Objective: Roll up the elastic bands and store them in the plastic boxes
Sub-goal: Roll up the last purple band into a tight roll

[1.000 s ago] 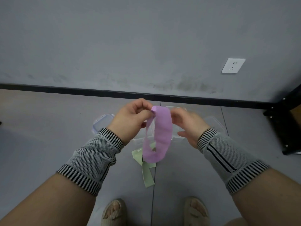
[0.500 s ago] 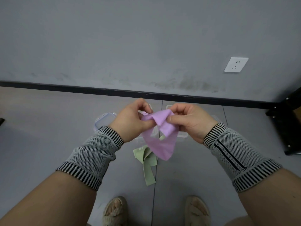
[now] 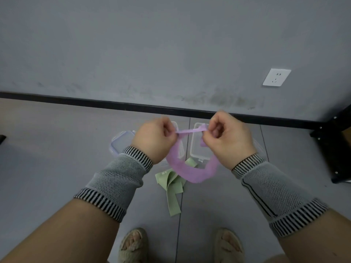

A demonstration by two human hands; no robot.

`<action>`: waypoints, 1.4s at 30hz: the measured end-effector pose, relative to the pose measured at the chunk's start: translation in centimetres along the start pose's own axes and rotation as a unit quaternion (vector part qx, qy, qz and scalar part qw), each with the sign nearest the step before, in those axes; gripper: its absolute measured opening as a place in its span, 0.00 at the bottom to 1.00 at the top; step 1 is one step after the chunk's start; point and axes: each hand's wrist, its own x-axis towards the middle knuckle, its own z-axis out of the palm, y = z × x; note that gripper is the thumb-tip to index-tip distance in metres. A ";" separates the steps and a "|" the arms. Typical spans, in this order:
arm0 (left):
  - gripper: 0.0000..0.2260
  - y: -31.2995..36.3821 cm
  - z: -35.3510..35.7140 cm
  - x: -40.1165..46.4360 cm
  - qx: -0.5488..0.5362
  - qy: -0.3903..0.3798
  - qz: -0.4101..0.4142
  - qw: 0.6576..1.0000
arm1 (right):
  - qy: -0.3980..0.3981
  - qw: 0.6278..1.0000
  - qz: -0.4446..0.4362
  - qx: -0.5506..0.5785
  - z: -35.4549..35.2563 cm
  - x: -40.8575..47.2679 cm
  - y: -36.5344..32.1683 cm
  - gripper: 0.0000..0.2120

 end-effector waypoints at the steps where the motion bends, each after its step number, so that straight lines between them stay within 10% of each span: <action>1: 0.06 -0.1 0.0 0.2 0.009 0.052 -0.006 0.999 | -0.027 0.999 -0.017 0.002 0.3 -0.3 -0.3 0.14; 6: 0.07 -0.5 -0.6 0.5 -0.255 0.069 -0.061 0.962 | -0.215 0.976 0.018 0.033 1.4 -1.0 -0.5 0.12; 15: 0.06 -0.1 -1.9 0.5 -0.504 -0.040 -0.166 0.847 | -0.121 0.961 0.128 0.214 1.4 0.3 -0.3 0.05; 24: 0.08 0.5 -1.9 0.3 -0.563 -0.086 -0.153 0.807 | -0.211 0.930 0.153 0.261 2.5 0.4 0.0 0.19; 28: 0.05 0.0 -2.4 0.8 -0.590 -0.032 -0.185 0.786 | -0.325 0.897 0.194 0.228 2.6 -0.5 0.5 0.04; 38: 0.09 -3.0 -1.9 1.2 -0.577 -0.050 -0.360 0.731 | -0.251 0.842 0.276 0.390 1.7 0.4 0.4 0.05; 42: 0.11 -2.2 -1.2 0.8 -0.465 -0.072 -0.355 0.808 | -0.194 0.797 0.318 0.475 1.4 1.0 0.0 0.05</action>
